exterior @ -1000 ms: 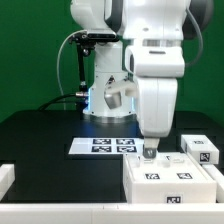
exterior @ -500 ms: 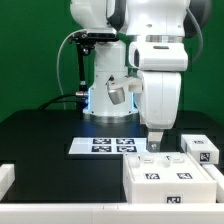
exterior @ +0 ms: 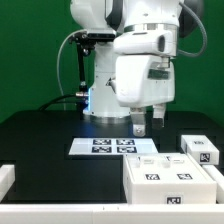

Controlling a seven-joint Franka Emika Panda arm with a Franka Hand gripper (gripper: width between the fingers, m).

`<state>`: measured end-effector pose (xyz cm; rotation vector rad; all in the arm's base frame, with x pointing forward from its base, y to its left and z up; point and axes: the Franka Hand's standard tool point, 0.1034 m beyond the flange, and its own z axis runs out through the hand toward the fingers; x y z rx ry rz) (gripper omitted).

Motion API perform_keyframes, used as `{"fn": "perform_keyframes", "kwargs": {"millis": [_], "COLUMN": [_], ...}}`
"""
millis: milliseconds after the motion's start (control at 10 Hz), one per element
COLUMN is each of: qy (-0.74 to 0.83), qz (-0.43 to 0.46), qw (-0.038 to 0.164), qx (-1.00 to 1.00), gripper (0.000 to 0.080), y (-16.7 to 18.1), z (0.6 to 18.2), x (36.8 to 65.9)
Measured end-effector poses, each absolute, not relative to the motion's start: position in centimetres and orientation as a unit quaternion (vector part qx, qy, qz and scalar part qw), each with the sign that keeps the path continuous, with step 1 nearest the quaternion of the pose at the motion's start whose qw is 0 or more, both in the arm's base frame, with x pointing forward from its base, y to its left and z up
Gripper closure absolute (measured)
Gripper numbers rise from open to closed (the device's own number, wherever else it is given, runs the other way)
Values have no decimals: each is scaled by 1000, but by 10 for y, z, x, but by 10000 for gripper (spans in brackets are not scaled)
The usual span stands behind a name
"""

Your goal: Assemble cabinet

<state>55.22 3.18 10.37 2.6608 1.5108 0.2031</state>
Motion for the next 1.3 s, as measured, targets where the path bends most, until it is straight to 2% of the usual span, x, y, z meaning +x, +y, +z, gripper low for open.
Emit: {"fn": "perform_keyframes", "kwargs": {"millis": [400, 600, 800, 1100, 1300], "qy": [362, 207, 74, 72, 72], "qz": [74, 94, 125, 119, 130], "qw": [18, 3, -23, -25, -25], "qx": [929, 974, 989, 990, 989], "gripper": [2, 2, 2, 2, 2], "y": [34, 44, 50, 51, 55], "z": [101, 101, 95, 93, 75], "x": [552, 546, 536, 534, 513]}}
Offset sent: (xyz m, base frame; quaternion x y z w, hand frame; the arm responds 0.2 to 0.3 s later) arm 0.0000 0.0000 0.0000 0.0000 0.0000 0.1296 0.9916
